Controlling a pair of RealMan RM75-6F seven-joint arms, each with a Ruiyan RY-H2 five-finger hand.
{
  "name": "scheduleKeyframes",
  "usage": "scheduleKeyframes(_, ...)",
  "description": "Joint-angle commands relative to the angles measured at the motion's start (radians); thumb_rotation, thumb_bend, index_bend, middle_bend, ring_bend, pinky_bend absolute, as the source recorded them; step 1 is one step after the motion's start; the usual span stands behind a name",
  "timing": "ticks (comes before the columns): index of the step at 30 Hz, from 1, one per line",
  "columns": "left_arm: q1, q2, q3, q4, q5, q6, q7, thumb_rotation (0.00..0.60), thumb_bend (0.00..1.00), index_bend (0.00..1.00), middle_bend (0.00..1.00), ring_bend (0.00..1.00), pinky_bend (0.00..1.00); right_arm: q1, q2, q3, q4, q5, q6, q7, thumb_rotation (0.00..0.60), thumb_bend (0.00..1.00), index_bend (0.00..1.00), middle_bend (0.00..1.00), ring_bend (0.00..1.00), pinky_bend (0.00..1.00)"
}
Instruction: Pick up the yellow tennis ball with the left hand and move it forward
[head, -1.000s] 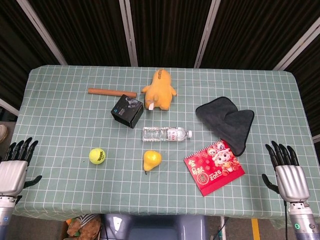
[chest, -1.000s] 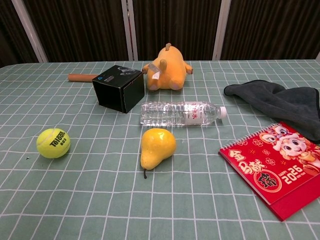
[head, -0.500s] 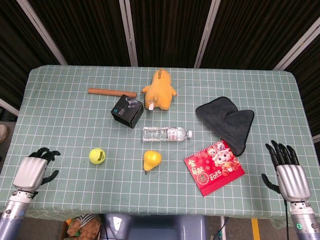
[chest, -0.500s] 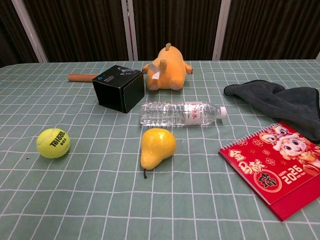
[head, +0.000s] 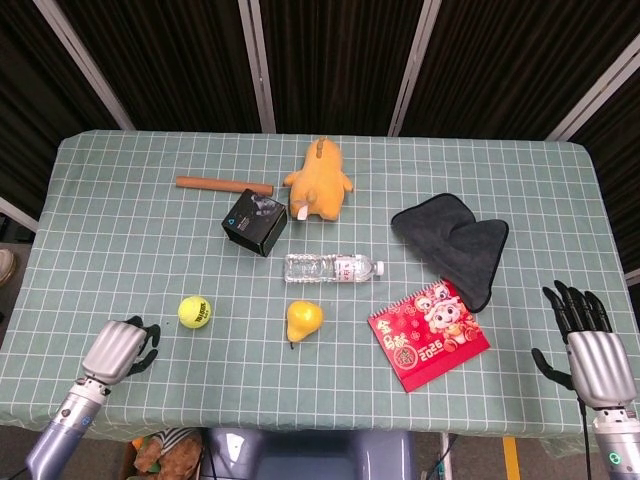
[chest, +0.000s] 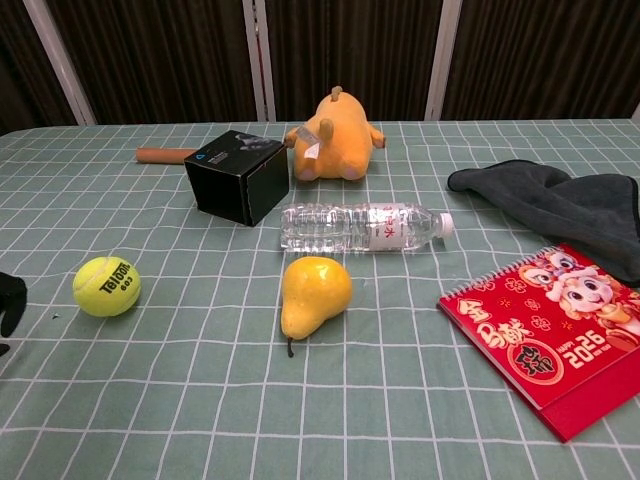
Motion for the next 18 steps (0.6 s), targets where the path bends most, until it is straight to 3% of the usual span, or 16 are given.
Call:
scheduleKeyframes(1,-0.026,-0.017,0.001,0.002,0.002,-0.027,0.017,0.600,0.32,0.56,0.73,0.46,0.73,0.000,0.007,-0.002,0.005,-0.002,-0.003,0.016,0.600,0.36,0.00,0.00,0.00,0.00)
scheduleKeyframes(18,-0.107,-0.064,-0.014,-0.018,-0.034,-0.135,0.074,0.600,0.32,0.49,0.68,0.46,0.73,-0.015,0.030,-0.003,0.019,-0.004,0.017,0.075,0.600,0.36,0.00,0.00,0.00,0.00)
